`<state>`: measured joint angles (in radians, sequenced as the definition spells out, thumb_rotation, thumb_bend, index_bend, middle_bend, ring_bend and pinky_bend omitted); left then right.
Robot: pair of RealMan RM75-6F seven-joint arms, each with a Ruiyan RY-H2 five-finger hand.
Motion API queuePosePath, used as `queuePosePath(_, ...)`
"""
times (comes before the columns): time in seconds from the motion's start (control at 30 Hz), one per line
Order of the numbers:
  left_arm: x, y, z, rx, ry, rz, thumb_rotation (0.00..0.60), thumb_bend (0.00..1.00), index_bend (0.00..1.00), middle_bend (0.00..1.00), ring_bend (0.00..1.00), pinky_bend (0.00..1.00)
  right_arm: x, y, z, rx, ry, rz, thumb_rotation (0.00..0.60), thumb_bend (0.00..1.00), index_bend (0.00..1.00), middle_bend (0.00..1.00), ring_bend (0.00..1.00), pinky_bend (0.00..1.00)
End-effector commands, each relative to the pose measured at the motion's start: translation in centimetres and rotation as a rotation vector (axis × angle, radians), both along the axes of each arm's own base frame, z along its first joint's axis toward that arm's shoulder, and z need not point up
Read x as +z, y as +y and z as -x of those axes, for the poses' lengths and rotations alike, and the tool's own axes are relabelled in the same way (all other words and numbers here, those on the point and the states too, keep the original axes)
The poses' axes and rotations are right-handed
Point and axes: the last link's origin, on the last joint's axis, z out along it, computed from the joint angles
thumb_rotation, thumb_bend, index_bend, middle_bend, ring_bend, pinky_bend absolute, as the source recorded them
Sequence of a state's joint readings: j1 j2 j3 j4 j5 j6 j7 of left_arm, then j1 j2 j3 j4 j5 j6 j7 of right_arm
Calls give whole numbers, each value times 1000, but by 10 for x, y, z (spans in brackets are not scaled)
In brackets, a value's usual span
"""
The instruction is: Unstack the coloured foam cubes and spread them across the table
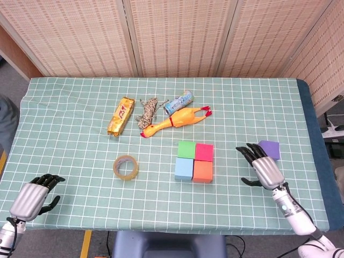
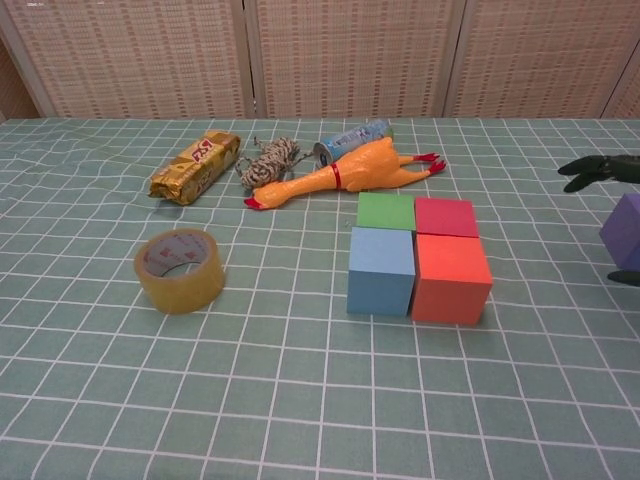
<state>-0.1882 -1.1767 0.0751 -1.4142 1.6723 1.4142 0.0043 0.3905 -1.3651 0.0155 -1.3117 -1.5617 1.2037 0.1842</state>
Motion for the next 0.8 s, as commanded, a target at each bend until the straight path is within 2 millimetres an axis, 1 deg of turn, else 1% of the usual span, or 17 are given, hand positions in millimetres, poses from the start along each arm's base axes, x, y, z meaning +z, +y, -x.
queuePosePath(0.03,1,0,0,-1,-1,-4,600,383,299,310,261,426,-18,-6,-4,-38,-1,-63,600,89,122,215,107,154)
queuePosePath(0.17,2,0,0,-1,-5,-9,600,383,299,310,261,426,-32,-15,-10,-29,-48,-100,600,88,83,214,107,154)
queuePosePath(0.33,3,0,0,-1,-6,-9,600,383,299,310,260,426,-43,-23,-20,16,-128,-111,600,89,82,210,106,127)
queuePosePath(0.47,3,0,0,-3,-6,-8,600,382,299,310,261,426,-47,-25,-21,25,-133,-120,600,89,89,193,92,100)
queuePosePath(0.6,4,-1,-1,-8,-11,-14,600,383,299,310,261,426,-59,-29,-33,55,-165,-155,600,89,97,183,81,84)
queuePosePath(0.8,5,-1,0,-7,-12,-14,600,382,299,310,260,426,-68,-33,-37,62,-176,-182,600,89,97,182,73,75)
